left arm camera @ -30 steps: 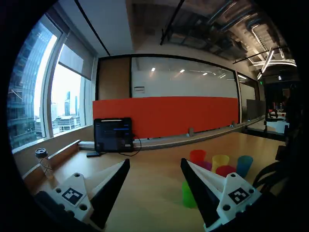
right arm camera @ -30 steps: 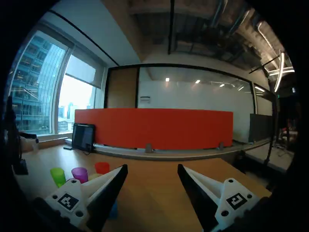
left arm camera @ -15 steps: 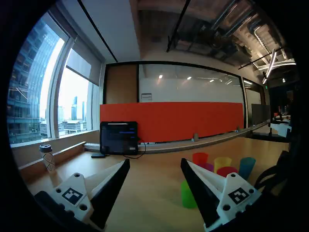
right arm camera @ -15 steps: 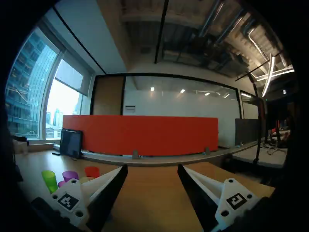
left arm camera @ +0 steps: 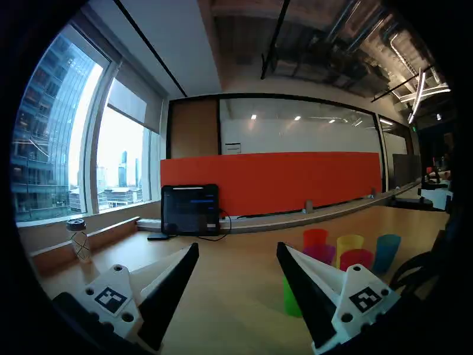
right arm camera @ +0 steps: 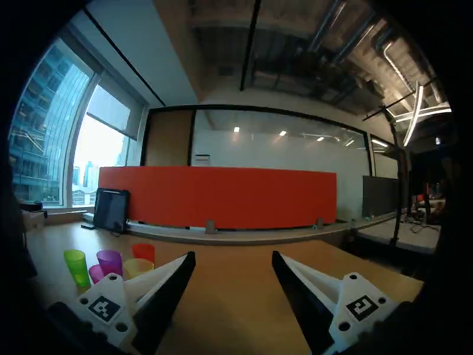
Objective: Pour water
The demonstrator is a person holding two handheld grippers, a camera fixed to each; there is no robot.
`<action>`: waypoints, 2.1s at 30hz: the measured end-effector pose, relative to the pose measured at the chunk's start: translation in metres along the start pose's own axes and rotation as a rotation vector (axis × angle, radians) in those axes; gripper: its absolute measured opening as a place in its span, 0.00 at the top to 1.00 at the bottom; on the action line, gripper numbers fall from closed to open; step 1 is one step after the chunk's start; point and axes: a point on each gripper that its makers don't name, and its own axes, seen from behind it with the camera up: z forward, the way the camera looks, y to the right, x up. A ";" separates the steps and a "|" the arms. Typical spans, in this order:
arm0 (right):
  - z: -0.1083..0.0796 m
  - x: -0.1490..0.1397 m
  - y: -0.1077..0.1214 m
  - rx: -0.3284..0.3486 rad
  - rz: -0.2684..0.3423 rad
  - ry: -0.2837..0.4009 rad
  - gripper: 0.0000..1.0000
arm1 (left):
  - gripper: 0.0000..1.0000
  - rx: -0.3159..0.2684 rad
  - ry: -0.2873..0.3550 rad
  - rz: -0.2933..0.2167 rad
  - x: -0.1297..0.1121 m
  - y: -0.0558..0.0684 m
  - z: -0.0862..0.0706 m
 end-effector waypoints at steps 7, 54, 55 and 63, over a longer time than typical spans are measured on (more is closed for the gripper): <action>-0.003 0.002 0.005 0.012 0.014 -0.006 0.00 | 0.02 0.001 0.000 -0.002 -0.006 -0.001 0.001; -0.009 0.007 0.004 0.007 -0.036 0.000 0.00 | 0.02 0.005 -0.062 -0.042 -0.041 -0.033 0.008; -0.009 0.007 0.004 0.006 -0.041 0.002 0.00 | 0.02 0.005 -0.062 -0.042 -0.041 -0.033 0.008; -0.005 -0.004 0.003 0.005 -0.031 0.002 0.00 | 0.02 0.006 -0.062 -0.042 -0.040 -0.034 0.008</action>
